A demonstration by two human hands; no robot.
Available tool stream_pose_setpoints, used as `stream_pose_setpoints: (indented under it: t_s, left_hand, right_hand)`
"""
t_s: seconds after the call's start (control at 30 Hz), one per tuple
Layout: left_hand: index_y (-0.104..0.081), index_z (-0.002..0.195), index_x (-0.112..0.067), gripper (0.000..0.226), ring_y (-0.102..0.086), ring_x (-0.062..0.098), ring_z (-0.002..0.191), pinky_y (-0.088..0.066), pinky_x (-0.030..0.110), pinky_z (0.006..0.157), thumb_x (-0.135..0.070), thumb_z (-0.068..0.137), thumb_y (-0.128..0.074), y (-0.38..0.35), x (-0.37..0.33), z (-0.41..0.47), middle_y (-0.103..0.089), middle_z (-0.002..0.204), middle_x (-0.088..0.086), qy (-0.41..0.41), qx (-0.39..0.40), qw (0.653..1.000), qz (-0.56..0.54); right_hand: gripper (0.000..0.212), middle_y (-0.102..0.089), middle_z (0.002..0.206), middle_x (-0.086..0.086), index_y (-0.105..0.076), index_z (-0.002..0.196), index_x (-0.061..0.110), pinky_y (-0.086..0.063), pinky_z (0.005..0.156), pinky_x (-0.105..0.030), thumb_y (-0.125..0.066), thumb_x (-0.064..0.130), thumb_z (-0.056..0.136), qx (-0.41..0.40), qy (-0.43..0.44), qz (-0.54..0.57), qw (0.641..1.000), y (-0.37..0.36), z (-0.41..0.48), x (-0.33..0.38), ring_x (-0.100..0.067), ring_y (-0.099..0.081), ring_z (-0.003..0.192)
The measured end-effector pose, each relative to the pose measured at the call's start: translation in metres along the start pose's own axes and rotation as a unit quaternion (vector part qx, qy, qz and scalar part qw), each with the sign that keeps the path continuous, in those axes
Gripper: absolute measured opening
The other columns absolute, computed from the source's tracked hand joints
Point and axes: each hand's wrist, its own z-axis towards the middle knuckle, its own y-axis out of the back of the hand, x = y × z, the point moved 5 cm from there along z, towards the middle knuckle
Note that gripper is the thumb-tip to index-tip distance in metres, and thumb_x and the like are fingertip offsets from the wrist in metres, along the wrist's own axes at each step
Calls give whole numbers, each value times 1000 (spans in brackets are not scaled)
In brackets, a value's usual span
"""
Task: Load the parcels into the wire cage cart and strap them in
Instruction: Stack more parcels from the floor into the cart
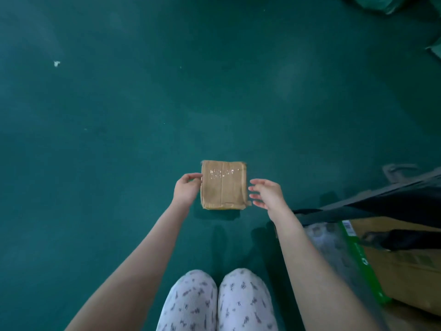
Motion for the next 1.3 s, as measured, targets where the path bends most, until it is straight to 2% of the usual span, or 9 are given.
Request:
stream_pose_setpoints:
  t_s: [0.07,0.2,0.33,0.6,0.73,0.87,1.03,1.2,1.3]
  left_hand:
    - [-57,108,-17,20,-51,17,91,-39,24,65,-12,94,-45,-12,33,37,-57,103,0,9,-5,1000,9]
    - [-51,125,-13,33,-53,24,109,-40,31,87,-13,93,-44,-31,82,94,-55,123,7,23,-5,999,38]
    - [-40,139,-11,47,-45,27,124,-37,39,103,-18,94,-46,-47,120,140,-47,137,9,45,12,996,73]
    - [-46,133,-13,44,-49,27,114,-38,34,83,-32,93,-46,-68,158,200,-52,132,5,93,72,993,9]
    - [-45,134,-16,51,-44,30,124,-34,40,94,-39,88,-49,-67,171,213,-48,137,7,99,72,992,11]
    - [-42,126,-22,43,-47,31,116,-28,54,102,-43,89,-46,-75,181,214,-50,129,8,130,137,982,-26]
    - [-43,123,-19,40,-54,26,95,-45,47,85,-38,89,-49,-84,177,206,-55,113,7,106,120,985,-57]
    - [-42,129,-22,48,-55,24,101,-49,40,74,-41,85,-50,-72,154,183,-55,121,4,80,101,988,-86]
    - [-43,126,-24,54,-56,23,98,-49,39,73,-46,77,-54,-57,129,146,-56,116,1,74,88,987,-113]
  right_hand:
    - [27,-56,73,3,-61,114,5,-43,57,-19,-46,-1,92,-4,-1,-10,1000,-8,41,-29,-9,-49,60]
    - [31,-52,74,5,-59,119,5,-42,60,-20,-43,0,93,-17,5,-28,999,-17,103,-67,-9,-45,62]
    - [36,-56,122,-5,-53,127,7,-39,78,-26,-49,5,92,-37,24,-50,998,-18,156,-98,-15,-48,96]
    - [80,-29,152,-5,-22,149,16,-34,105,-43,-63,43,86,51,1,-59,997,-35,221,-129,-25,-33,136]
    - [96,-21,156,-5,-9,152,24,-31,106,-58,-67,51,80,85,-39,-77,993,-45,237,-144,-31,-28,139]
    - [98,-20,157,-2,-7,151,26,-25,105,-67,-68,50,79,105,-59,-55,991,-52,244,-157,-31,-24,141]
    - [87,-29,152,-4,-23,148,22,-32,106,-59,-68,49,78,90,-58,-32,994,-54,243,-158,-30,-33,136]
    - [72,-43,142,0,-37,141,21,-32,106,-52,-67,44,80,69,-28,-15,997,-55,220,-131,-24,-43,124]
    - [62,-52,128,4,-45,135,21,-39,90,-37,-67,40,80,69,-15,-21,997,-55,182,-100,-19,-49,110]
